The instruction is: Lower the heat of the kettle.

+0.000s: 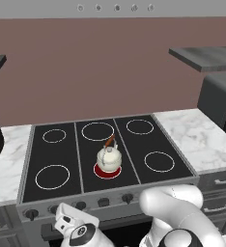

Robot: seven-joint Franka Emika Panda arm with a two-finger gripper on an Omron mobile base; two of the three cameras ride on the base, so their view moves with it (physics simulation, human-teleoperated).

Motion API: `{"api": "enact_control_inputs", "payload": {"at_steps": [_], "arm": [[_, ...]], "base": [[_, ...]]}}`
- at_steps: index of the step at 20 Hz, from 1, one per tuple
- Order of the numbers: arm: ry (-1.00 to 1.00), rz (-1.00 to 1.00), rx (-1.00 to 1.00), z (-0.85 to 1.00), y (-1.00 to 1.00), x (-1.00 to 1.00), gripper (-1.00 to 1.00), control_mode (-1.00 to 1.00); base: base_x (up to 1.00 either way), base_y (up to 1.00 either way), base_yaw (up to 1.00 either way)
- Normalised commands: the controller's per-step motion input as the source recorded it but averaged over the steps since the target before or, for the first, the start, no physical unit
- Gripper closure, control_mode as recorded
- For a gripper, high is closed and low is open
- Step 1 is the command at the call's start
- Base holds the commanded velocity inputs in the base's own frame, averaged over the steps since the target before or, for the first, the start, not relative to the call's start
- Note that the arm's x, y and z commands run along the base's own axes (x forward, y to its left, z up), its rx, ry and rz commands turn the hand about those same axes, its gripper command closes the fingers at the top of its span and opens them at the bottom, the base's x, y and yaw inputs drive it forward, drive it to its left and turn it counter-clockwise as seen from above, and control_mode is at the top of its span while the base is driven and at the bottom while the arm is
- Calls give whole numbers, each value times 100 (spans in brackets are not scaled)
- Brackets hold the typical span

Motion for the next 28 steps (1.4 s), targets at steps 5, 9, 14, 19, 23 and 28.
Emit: {"api": "enact_control_inputs", "payload": {"at_steps": [5,9,14,19,23,28], "arm": [[-3,1,0,0,0,2,100,-100],[-1,1,0,0,0,0,100,-100],[-1,0,7,0,-6,0,100,-100],[-9,0,22,0,-14,0,100,-100],[-17,0,29,0,-13,-2,100,-100],[-16,0,32,1,-9,0,100,-100]], "base": [[0,0,0],[0,0,0],[0,0,0],[0,0,0],[0,0,0],[0,0,0]]}}
